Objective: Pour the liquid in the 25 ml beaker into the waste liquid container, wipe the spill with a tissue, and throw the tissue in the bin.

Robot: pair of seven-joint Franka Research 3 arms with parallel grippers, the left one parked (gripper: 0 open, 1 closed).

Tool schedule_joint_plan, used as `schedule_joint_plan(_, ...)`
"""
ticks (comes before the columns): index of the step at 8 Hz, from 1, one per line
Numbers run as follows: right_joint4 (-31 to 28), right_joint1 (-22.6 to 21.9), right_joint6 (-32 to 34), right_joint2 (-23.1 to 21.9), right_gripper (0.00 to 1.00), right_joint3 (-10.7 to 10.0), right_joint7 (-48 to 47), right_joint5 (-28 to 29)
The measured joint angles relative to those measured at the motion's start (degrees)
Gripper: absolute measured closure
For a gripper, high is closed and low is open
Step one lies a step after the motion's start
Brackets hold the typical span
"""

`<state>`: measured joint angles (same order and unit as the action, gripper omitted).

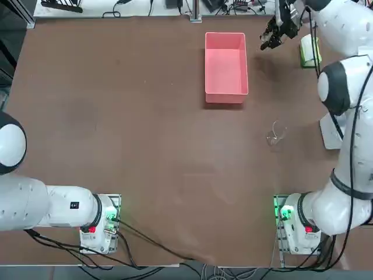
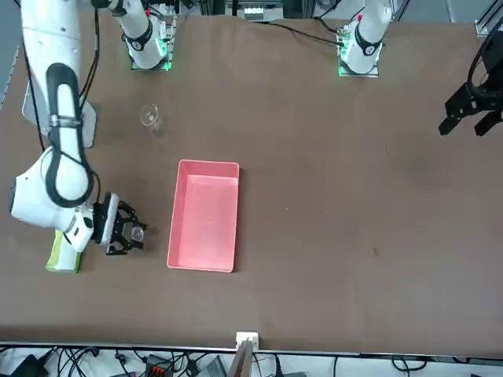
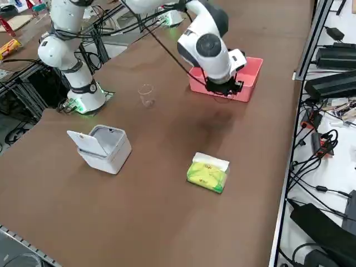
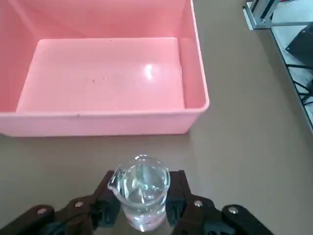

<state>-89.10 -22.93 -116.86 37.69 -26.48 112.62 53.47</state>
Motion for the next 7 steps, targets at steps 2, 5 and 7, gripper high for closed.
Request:
schedule_joint_plan(2, -0.02, -6.92, 0.0, 0.0, 0.51, -5.71, -4.08, -0.86)
schedule_joint_plan(5, 0.68, -11.42, 0.2, -0.05, 0.51, -8.82, -13.33, -8.94)
schedule_joint_plan(7, 3.24, -13.07, 1.23, -0.13, 0.51, -8.97, -21.62, -15.6)
